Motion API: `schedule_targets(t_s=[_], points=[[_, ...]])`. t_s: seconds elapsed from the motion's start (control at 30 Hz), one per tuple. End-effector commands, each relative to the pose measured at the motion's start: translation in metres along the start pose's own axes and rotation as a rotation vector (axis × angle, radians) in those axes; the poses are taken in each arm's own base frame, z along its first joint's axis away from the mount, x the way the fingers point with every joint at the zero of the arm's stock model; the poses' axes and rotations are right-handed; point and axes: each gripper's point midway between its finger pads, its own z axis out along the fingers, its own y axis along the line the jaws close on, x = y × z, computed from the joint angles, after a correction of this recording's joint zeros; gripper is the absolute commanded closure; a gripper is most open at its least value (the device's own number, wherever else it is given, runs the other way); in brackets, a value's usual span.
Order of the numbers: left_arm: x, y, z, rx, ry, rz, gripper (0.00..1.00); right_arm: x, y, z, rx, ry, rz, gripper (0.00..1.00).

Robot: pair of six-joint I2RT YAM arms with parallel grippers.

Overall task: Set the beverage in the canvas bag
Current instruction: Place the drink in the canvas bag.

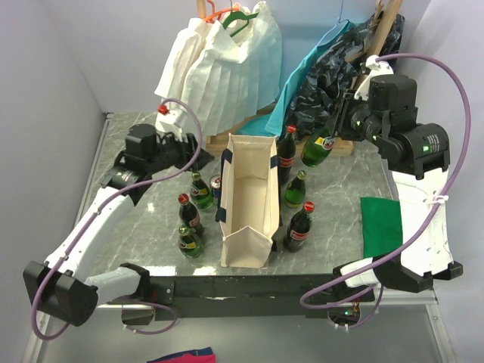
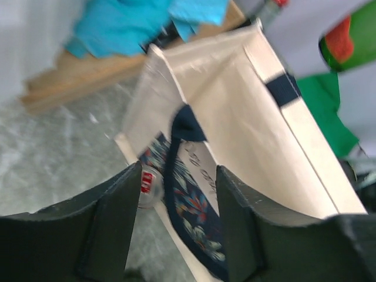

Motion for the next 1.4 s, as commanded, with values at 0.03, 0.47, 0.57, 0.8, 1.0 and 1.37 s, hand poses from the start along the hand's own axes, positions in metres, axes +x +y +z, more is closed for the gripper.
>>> schedule_targets(t_s=[0.03,0.47,0.57,0.8,1.0,1.37], points=[[0.01,-0.03,0.007,0.085,0.058,0.046,0.43,-0.055,0.018,-0.025,-0.076,-0.217,0.038,1.0],[0.041,-0.044,0.026,0.1,0.156,0.074,0.52,-0.064,0.04,-0.028,-0.109,-0.241,0.013,1.0],[0.045,-0.043,0.029,0.081,0.168,0.077,0.6,-0.066,0.049,-0.029,-0.14,-0.246,0.006,1.0],[0.047,-0.04,0.034,0.013,0.173,0.092,0.85,-0.071,0.072,-0.033,-0.226,-0.261,0.004,1.0],[0.042,-0.04,0.035,-0.036,0.152,0.101,0.99,-0.07,0.096,-0.027,-0.271,-0.25,-0.031,1.0],[0.04,-0.046,0.034,-0.102,0.124,0.104,0.99,-0.057,0.139,-0.011,-0.366,-0.204,-0.059,1.0]])
